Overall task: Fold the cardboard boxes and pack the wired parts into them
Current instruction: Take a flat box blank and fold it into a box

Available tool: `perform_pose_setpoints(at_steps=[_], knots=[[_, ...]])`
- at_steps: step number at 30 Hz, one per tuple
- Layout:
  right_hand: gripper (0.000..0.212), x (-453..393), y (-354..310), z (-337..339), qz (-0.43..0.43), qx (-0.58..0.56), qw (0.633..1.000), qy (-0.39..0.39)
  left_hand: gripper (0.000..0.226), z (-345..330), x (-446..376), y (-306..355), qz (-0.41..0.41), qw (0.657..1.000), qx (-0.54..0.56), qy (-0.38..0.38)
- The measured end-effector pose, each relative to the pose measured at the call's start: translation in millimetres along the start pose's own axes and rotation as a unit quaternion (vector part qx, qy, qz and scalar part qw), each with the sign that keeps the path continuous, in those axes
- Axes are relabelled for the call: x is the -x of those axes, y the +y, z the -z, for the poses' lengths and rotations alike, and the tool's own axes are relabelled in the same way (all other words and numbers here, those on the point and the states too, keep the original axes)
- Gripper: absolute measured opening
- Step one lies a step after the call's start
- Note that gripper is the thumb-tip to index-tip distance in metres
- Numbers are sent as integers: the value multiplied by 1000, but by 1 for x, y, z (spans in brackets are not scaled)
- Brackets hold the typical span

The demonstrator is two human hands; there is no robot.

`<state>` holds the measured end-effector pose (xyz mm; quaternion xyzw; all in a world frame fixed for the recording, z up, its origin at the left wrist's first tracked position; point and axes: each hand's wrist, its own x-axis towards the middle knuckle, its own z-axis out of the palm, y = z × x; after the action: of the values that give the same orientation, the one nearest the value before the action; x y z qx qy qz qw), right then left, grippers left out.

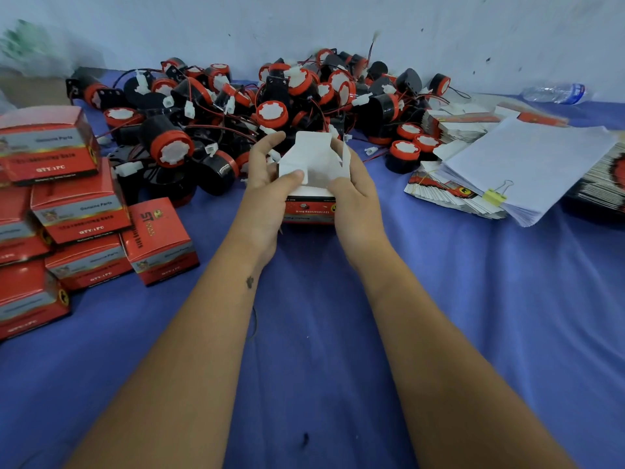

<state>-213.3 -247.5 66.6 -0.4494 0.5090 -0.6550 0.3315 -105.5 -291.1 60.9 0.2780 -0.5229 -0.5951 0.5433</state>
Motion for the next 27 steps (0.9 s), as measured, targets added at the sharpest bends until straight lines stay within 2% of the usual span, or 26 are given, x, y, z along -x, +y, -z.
perform_pose_setpoints(at_steps=[3, 7, 11, 17, 19, 23, 26, 27], knots=[[59, 2, 4, 0, 0, 8, 1000, -28, 47, 0, 1, 3, 4, 1000, -8, 10], [45, 1, 10, 0, -13, -55, 995, -88, 44, 1, 2, 3, 25, 999, -4, 37], [32, 0, 3, 0, -25, -78, 993, -80, 42, 2, 1, 3, 31, 999, -2, 41], [41, -3, 2, 1, -71, -131, 987, -54, 39, -1, 2, 4, 34, 997, 32, 58], [41, -4, 2, 1, -68, -139, 987, -49, 35, -2, 2, 5, 40, 997, 30, 53], [28, -3, 4, 3, -42, -102, 992, -58, 26, -2, 3, 6, 65, 996, 66, 21], [26, -2, 5, 4, -59, -134, 988, -57, 13, -4, 2, 6, 64, 997, 8, 43], [25, -2, 5, 4, -66, -152, 985, -50, 16, -5, 1, 5, 61, 997, -7, 42]])
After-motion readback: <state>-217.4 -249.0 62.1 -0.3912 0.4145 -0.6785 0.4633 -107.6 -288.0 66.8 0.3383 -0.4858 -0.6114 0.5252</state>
